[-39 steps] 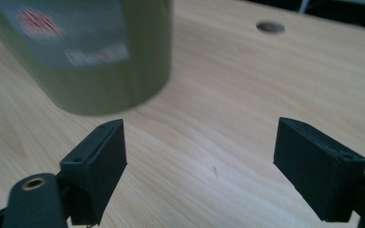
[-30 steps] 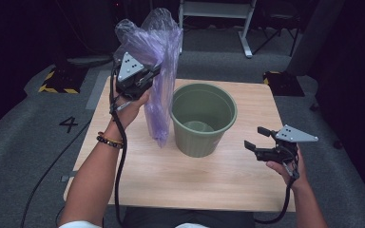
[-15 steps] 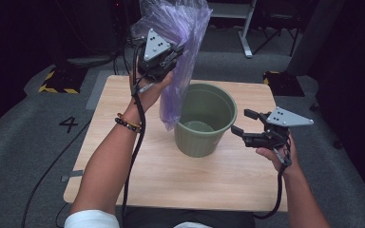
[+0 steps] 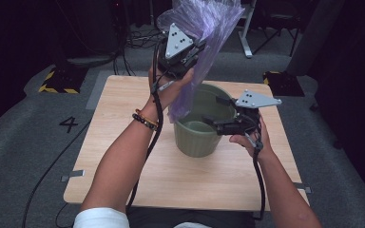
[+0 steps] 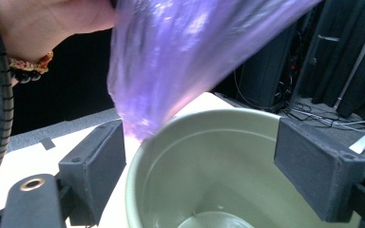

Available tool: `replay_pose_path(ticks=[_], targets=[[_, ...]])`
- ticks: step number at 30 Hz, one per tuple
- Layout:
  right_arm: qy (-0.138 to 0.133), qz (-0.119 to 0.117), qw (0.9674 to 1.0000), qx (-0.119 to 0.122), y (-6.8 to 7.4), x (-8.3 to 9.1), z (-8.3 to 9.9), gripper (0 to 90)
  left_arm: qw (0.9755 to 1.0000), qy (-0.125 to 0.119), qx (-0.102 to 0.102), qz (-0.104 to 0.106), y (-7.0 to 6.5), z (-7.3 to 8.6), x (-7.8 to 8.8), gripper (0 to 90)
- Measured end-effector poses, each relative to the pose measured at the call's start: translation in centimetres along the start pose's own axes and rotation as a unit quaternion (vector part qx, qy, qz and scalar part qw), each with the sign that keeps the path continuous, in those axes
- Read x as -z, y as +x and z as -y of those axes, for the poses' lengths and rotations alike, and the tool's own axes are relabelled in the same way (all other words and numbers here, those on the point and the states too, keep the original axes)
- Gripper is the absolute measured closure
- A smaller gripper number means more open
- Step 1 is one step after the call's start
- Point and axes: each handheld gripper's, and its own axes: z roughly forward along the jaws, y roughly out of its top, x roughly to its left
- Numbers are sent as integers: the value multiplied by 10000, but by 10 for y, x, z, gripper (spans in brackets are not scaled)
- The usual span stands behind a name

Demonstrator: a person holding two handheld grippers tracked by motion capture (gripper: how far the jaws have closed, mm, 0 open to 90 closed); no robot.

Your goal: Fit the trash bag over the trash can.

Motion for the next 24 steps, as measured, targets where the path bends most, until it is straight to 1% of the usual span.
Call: replay_pose_path(ticks=[2,3,4,5,7,9,10,11,12,13,14,16,17,18,19,21,22,23,24], targets=[[-2,31,10000,72,3,-5,-3,180,9999,-126,16,-11,-4,-4,-1,895],[-4,12,10000,66,4,-7,-5,180,9998,-194,11,-10,-6,-7,-1,895],[-2,23,10000,88,5,-10,-6,183,9996,-266,43,25,-7,-9,-1,895],[-5,47,9999,156,6,-12,-7,192,9994,-319,93,69,-9,-12,0,895],[-39,145,9997,203,8,-14,-9,233,9993,-357,90,99,-12,-13,0,895],[-63,281,9992,277,7,-14,-9,343,9992,-349,83,178,-14,-10,1,895],[-72,391,9989,255,5,-14,-8,396,9991,-343,110,207,-14,-7,2,895],[-44,359,9991,214,3,-14,-7,454,9990,-342,138,248,-14,-5,3,895],[-6,351,9990,263,2,-14,-5,494,9987,-347,206,323,-13,-1,5,895],[63,418,9984,370,2,-15,-4,545,9983,-344,237,416,-13,4,8,895],[142,514,9976,444,2,-15,-1,589,9982,-308,210,472,-14,8,10,895],[235,528,9973,455,1,-15,1,594,9979,-253,151,572,-16,18,15,895],[283,562,9968,485,1,-15,3,576,9979,-215,115,599,-16,22,17,895],[305,584,9966,494,1,-15,5,541,9978,-143,86,637,-17,28,19,895],[350,602,9963,498,1,-14,6,500,9976,-107,101,671,-18,35,22,895],[407,574,9964,483,1,-12,9,430,9975,14,46,708,-19,48,27,895],[407,574,9964,483,1,-12,9,430,9975,14,46,708,-19,48,27,894],[432,522,9966,475,1,-9,13,375,9967,65,18,811,-21,61,35,895],[410,480,9969,466,1,-7,14,359,9965,73,20,834,-22,65,37,894]])
